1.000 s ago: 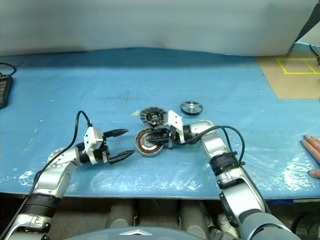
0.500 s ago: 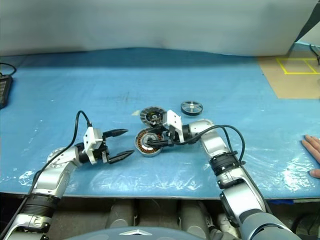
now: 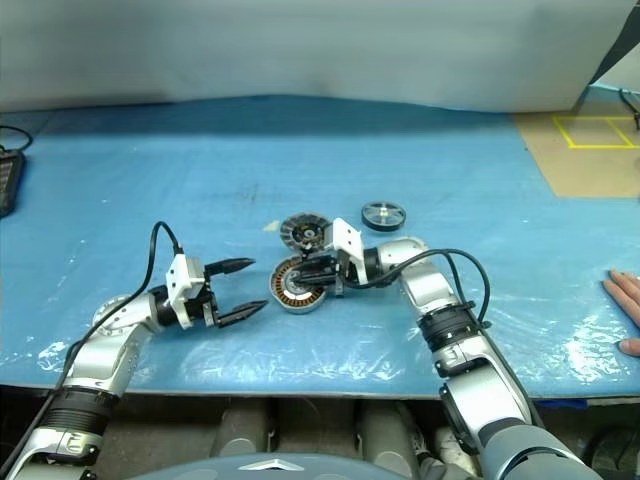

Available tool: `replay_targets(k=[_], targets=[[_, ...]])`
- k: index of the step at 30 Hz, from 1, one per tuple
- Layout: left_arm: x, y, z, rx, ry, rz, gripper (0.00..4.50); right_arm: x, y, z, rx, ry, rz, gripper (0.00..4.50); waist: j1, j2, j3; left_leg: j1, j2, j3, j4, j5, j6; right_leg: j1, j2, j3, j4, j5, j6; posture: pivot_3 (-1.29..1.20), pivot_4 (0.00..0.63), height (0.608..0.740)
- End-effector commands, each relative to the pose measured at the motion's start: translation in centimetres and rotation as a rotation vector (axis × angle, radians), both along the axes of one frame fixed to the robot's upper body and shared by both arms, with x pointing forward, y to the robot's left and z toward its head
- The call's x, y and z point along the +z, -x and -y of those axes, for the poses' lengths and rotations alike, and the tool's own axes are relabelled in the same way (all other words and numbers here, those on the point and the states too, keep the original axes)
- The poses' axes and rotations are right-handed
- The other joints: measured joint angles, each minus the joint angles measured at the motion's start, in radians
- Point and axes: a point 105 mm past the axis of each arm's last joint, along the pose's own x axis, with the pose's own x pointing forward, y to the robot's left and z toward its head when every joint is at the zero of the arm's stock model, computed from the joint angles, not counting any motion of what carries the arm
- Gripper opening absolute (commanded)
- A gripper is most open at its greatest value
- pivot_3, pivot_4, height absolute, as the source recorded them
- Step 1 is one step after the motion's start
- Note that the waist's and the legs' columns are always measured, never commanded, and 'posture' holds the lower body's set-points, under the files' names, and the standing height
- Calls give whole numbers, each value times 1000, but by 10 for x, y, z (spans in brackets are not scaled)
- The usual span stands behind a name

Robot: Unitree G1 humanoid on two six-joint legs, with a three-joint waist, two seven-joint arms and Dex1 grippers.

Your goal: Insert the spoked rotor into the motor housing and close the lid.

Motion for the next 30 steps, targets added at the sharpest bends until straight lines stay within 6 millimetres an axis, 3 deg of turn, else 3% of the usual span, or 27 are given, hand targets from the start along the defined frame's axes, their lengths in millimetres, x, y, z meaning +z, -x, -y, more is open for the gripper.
replay_targets(k=[1,30], targets=[[5,-1,-2,8,0,33,4500,12,1,-5,20,-31,31,28,0,0,0,0,0,0,0,0,0,0,0,0,0,0,0,0,150,740],[3,-1,-1,20,-1,35,4500,-6,-7,-5,-3,116,76,28,0,0,0,1,0,0,1,1,-2,0,0,0,2,0,0,0,150,740]])
